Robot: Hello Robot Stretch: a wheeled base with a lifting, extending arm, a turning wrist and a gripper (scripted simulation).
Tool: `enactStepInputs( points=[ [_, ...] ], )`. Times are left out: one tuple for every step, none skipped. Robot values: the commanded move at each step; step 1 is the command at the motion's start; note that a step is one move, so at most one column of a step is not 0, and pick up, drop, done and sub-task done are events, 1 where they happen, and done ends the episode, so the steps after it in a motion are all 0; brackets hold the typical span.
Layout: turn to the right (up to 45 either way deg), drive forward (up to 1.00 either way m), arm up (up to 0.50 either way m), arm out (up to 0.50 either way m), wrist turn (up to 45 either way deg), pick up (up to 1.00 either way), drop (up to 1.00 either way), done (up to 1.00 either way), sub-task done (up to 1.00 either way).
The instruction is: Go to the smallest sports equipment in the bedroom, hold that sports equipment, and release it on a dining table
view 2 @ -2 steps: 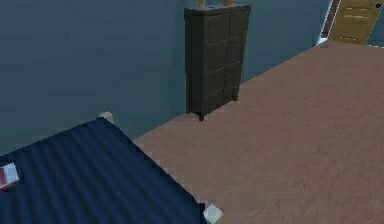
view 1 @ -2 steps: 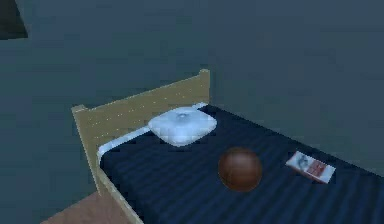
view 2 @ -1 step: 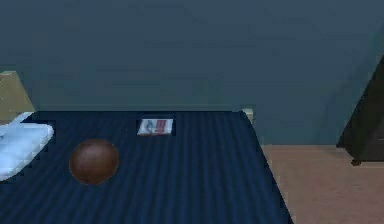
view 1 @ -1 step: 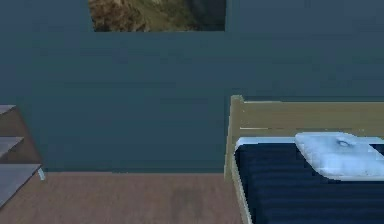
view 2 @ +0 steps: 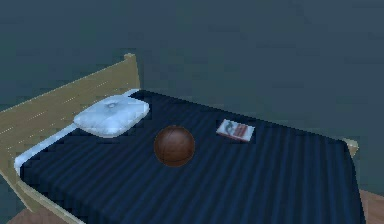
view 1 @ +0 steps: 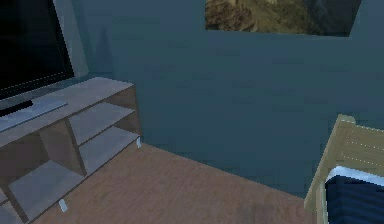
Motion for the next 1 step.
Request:
enactStepInputs(
  points=[
    [0.0, 0.0, 0.5, 0.0, 0.0, 0.0, 0.0, 0.0, 0.0]
  ],
)
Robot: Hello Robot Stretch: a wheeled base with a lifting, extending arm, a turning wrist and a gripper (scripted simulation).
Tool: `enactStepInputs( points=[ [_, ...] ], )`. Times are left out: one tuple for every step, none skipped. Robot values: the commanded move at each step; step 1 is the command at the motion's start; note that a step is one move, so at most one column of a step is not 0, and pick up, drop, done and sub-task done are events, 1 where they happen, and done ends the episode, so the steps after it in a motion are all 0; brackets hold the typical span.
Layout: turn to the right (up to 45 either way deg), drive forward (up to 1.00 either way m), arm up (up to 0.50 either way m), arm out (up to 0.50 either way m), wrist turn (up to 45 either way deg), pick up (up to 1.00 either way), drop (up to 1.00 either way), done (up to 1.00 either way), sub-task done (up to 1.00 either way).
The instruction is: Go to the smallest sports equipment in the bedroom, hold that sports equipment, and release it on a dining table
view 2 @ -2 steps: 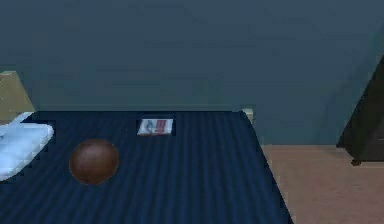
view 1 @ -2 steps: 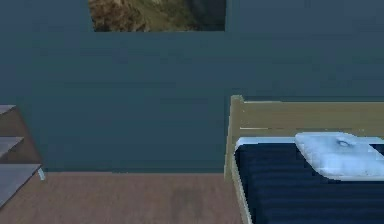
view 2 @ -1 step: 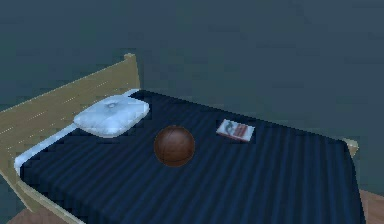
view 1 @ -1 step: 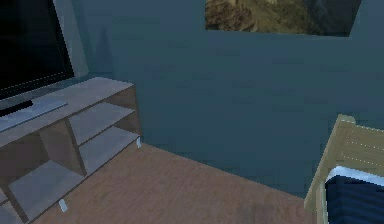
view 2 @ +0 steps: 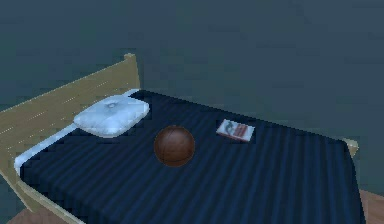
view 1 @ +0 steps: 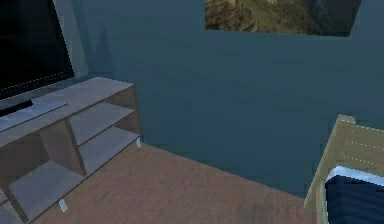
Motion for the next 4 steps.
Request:
enactStepInputs(
  points=[
    [0.0, 0.0, 0.22, 0.0, 0.0, 0.0, 0.0, 0.0, 0.0],
    [0.0, 0.0, 0.0, 0.48, 0.0, 0.0, 0.0, 0.0, 0.0],
    [0.0, 0.0, 0.0, 0.0, 45.0, 0.0, 0.0, 0.0, 0.0],
    [0.0, 0.0, 0.0, 0.0, 45.0, 0.0, 0.0, 0.0, 0.0]
  ],
)
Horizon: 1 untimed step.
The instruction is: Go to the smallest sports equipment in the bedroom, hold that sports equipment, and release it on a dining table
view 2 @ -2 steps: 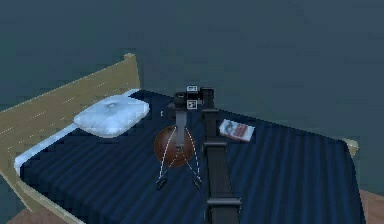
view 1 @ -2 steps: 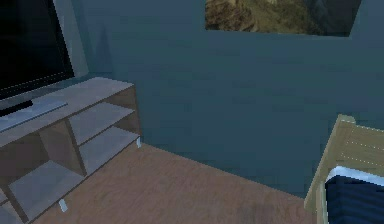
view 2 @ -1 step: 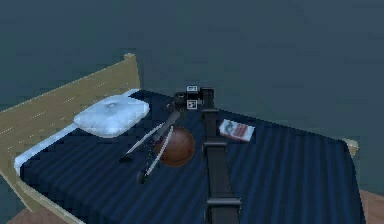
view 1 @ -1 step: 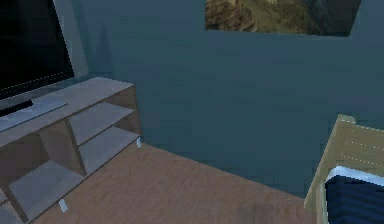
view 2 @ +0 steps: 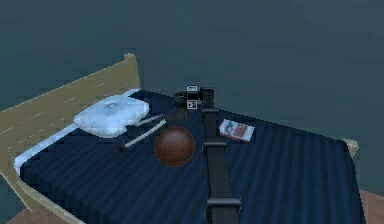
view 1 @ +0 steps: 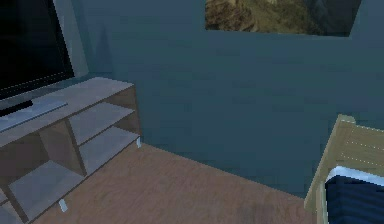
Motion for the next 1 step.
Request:
enactStepInputs(
  points=[
    [0.0, 0.0, 0.0, 0.0, 45.0, 0.0, 0.0, 0.0, 0.0]
  ],
)
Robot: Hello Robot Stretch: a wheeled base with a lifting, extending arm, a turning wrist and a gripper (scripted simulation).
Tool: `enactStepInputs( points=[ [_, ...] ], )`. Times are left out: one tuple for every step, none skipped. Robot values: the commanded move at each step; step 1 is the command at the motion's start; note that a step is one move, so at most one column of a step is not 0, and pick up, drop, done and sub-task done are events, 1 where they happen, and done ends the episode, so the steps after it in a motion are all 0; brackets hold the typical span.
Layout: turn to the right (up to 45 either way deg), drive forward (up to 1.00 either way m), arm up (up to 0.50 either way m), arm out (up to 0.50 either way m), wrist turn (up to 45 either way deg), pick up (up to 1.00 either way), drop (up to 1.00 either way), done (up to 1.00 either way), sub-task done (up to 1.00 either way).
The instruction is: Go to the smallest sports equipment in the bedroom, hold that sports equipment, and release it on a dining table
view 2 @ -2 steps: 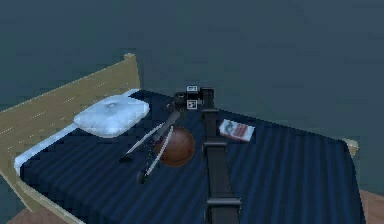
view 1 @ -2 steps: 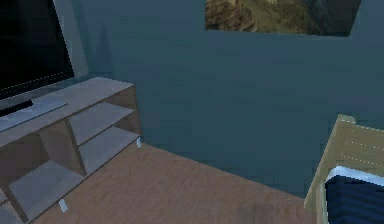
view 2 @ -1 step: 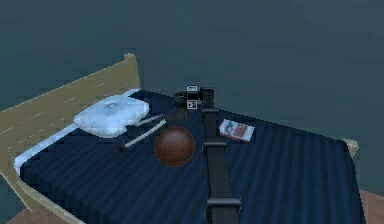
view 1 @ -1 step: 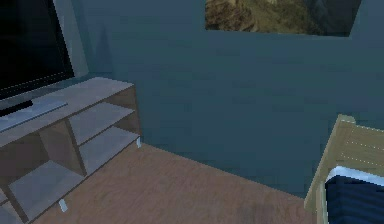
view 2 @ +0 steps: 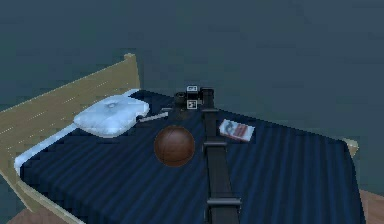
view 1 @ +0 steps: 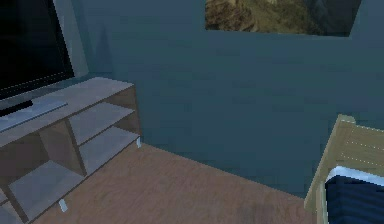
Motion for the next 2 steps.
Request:
enactStepInputs(
  points=[
    [0.0, 0.0, 0.0, 0.0, 27.0, 0.0, 0.0, 0.0, 0.0],
    [0.0, 0.0, -0.3, 0.0, 0.0, 0.0, 0.0, 0.0, 0.0]
  ],
)
